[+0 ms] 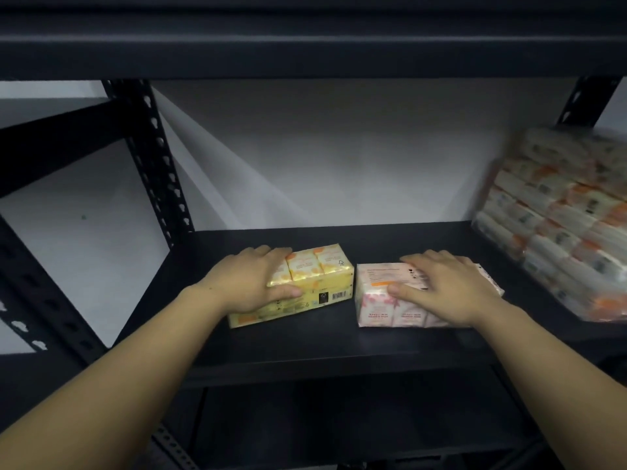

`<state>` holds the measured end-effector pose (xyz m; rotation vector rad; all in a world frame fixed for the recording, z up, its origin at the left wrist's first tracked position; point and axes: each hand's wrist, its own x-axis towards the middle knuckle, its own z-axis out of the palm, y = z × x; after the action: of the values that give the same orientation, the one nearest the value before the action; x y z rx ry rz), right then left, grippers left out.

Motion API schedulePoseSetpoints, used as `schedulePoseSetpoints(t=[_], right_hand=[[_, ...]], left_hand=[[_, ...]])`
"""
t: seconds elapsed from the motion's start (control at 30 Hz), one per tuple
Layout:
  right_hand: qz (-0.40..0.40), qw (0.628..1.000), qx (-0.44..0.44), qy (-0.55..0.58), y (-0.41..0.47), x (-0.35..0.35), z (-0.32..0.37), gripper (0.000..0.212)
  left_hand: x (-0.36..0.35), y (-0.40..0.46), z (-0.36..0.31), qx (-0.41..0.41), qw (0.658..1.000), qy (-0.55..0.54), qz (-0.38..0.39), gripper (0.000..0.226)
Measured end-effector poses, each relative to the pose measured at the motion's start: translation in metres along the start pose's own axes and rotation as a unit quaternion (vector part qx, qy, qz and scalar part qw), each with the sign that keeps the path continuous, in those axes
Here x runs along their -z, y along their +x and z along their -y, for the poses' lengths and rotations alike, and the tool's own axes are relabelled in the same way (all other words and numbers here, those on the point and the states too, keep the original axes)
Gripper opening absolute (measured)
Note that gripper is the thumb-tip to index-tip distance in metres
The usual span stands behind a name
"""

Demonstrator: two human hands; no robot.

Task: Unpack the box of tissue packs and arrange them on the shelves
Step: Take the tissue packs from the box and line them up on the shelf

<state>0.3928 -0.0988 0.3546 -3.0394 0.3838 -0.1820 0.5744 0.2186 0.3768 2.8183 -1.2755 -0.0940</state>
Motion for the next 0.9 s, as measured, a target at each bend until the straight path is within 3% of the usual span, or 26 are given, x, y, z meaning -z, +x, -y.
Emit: schedulePoseSetpoints(t=[0.1,0.3,0.5,0.67,0.77,0.9], right_hand=[[0.003,1.000,0.002,0.003,0.010,0.000,-0.005,0.108],[-0.005,1.000,0.008,0.008,0.025,0.001,-0.027,0.102],[0.001,1.000,0.015,0.016,0.033,0.003,-0.034,0.110],[-0.001,1.000,0.013,0.012,0.036,0.000,-0.036,0.090],[-0.009,1.000,0.015,0.019,0.035,-0.001,-0.036,0.095],[-0.015,0.999,0.011,0.029,0.034,0.001,-0.034,0.100]], left_hand=[[0.005,0.010,-0.017,0.038,0.999,-0.022,0.011,0.111],[-0.004,0.037,-0.049,0.115,0.993,-0.010,-0.013,0.094],[-0.011,0.044,-0.045,0.076,0.991,0.002,-0.114,0.079],[-0.023,0.048,-0.042,0.054,0.976,0.025,-0.211,0.080],[-0.036,0.038,-0.049,0.047,0.965,0.032,-0.257,0.078],[-0.052,0.027,-0.056,0.054,0.969,0.017,-0.240,0.091]])
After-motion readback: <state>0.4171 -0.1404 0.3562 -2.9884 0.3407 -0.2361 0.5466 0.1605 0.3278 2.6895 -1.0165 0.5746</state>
